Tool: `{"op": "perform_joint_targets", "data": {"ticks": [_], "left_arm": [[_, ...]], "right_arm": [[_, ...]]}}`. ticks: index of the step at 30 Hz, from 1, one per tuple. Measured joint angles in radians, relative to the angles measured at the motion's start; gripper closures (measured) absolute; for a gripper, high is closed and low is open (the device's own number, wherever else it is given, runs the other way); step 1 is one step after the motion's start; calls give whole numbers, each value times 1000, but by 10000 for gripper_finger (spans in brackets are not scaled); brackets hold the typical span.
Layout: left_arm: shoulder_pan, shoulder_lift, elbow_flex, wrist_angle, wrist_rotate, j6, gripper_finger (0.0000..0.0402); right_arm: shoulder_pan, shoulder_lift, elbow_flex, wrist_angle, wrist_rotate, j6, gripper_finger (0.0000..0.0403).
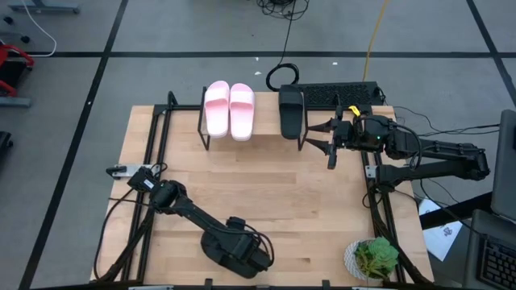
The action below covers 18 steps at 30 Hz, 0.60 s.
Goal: Pick and place slides into the shelf
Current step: Put the black slide on the shelf
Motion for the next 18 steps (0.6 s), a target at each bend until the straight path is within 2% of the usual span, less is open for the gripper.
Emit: {"op": "perform_joint_targets", "data": {"ticks": [8,18], "left_arm": [[3,-78,16,6,-72,9,400],[34,-278,17,5,-346,55,401]], "right_arm": [[0,0,0,0,0,0,248],[0,0,0,1,2,0,248]]}}
